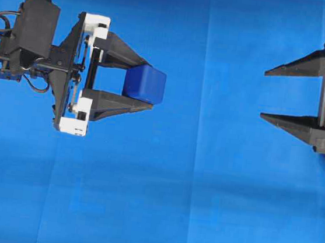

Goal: Handover the blue block to the right arm after grasping it with the left arm, then place it in the designated position.

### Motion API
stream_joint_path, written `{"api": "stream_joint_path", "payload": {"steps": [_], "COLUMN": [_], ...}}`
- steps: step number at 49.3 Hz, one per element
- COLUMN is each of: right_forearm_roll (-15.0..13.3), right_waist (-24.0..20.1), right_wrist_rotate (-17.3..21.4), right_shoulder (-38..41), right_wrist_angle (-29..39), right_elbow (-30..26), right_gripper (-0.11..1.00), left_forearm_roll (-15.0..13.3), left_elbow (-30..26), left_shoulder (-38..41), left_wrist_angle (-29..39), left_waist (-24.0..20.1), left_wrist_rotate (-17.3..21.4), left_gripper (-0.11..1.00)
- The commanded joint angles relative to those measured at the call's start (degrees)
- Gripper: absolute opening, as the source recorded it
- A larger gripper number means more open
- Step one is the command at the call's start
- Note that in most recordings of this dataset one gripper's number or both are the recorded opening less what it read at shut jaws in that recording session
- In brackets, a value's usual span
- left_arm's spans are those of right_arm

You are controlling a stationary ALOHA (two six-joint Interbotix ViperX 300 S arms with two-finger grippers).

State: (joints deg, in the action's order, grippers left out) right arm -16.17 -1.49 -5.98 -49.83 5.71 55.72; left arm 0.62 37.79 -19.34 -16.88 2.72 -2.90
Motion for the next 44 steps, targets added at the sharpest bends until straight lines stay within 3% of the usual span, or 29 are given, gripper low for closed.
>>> {"api": "stream_joint_path", "payload": {"steps": [1, 7, 20, 31, 38, 44], "right_forearm_roll": [-2.55, -8.61, -27.77, -42.1, -47.46, -48.96], "right_waist": [-0.09, -0.26, -2.37, -4.31, -4.75, -4.75], "right_wrist_rotate": [-0.09, -0.26, -0.26, -0.18, -0.18, -0.18], "right_shoulder": [0.0, -0.18, 0.44, 0.97, 1.49, 1.41], "right_wrist_angle": [1.67, 1.41, -1.85, -2.99, -3.08, -3.08], "right_elbow": [-2.29, -2.81, -2.64, -2.55, -2.55, -2.64], "right_gripper": [0.92, 0.92, 0.92, 0.92, 0.92, 0.92], "left_forearm_roll": [0.0, 0.09, 0.09, 0.09, 0.0, 0.0], "left_elbow": [-0.53, -0.62, -0.53, -0.44, -0.44, -0.44], "left_shoulder": [-0.97, -0.97, -1.05, -0.97, -0.97, -0.97], "left_wrist_angle": [-0.53, -0.53, -0.53, -0.53, -0.53, -0.53], "left_waist": [0.35, 0.35, 0.44, 0.44, 0.35, 0.35], "left_wrist_rotate": [0.0, -0.09, 0.0, 0.0, 0.0, 0.0], "left_gripper": [0.49, 0.49, 0.49, 0.49, 0.49, 0.49]}}
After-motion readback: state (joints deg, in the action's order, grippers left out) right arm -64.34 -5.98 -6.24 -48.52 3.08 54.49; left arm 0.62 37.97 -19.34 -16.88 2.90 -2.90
